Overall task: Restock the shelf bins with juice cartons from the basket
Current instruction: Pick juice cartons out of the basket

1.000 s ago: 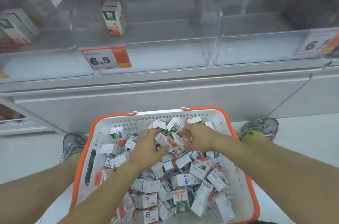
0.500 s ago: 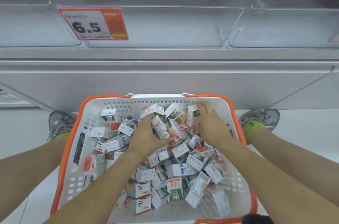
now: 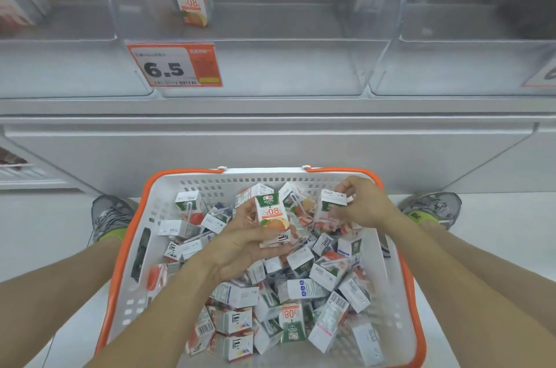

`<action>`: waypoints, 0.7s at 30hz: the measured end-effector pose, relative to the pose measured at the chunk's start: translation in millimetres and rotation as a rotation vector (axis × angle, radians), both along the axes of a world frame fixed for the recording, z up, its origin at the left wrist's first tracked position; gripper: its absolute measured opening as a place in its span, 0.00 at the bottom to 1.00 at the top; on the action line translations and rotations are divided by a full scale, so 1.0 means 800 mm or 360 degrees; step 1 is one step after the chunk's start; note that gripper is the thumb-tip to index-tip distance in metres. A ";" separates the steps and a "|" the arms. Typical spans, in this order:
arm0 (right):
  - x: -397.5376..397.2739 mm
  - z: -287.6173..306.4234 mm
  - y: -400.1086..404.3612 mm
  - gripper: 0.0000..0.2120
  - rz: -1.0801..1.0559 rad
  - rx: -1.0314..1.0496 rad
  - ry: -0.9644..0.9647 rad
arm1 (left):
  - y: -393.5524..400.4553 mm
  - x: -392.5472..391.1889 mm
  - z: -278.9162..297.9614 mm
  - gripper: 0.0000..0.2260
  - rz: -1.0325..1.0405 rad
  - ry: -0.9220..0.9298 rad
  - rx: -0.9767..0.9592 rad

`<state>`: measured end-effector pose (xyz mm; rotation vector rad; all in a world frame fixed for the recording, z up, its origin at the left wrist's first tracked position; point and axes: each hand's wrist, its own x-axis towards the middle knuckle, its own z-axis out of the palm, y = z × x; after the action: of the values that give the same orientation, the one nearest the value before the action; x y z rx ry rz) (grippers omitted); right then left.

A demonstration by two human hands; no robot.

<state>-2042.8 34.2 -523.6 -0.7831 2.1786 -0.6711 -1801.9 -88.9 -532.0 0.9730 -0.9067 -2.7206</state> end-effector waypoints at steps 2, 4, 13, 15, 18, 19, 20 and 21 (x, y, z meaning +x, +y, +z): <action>-0.002 0.022 0.001 0.18 -0.0093 -0.0049 -0.0270 | 0.003 -0.005 0.009 0.26 0.0048 -0.0010 0.0047; -0.002 0.043 0.000 0.17 -0.0141 -0.0104 -0.0551 | 0.006 -0.011 0.015 0.19 0.0041 -0.0092 -0.0058; 0.006 0.082 -0.001 0.20 0.0082 0.0000 -0.1067 | 0.017 -0.017 0.031 0.20 -0.0201 -0.0239 -0.0504; 0.010 0.080 -0.004 0.21 0.0120 -0.0014 -0.1076 | 0.021 -0.017 0.033 0.26 -0.0244 -0.0180 -0.0584; 0.014 0.082 -0.006 0.20 0.0150 -0.0038 -0.1118 | 0.023 -0.015 0.028 0.30 -0.0241 -0.0142 -0.0650; 0.015 0.083 -0.005 0.20 0.0171 -0.0046 -0.1146 | 0.022 -0.013 0.026 0.30 -0.0245 -0.0117 -0.0623; 0.017 0.083 -0.004 0.20 0.0191 -0.0058 -0.1182 | 0.022 -0.011 0.026 0.30 -0.0265 -0.0095 -0.0589; 0.017 0.082 -0.004 0.20 0.0200 -0.0077 -0.1227 | 0.020 -0.008 0.026 0.31 -0.0296 -0.0075 -0.0554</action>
<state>-2029.2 31.0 -458.0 -0.5503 1.4081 -0.7982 -1808.5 -73.2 -511.0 0.9239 -1.4848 -2.5586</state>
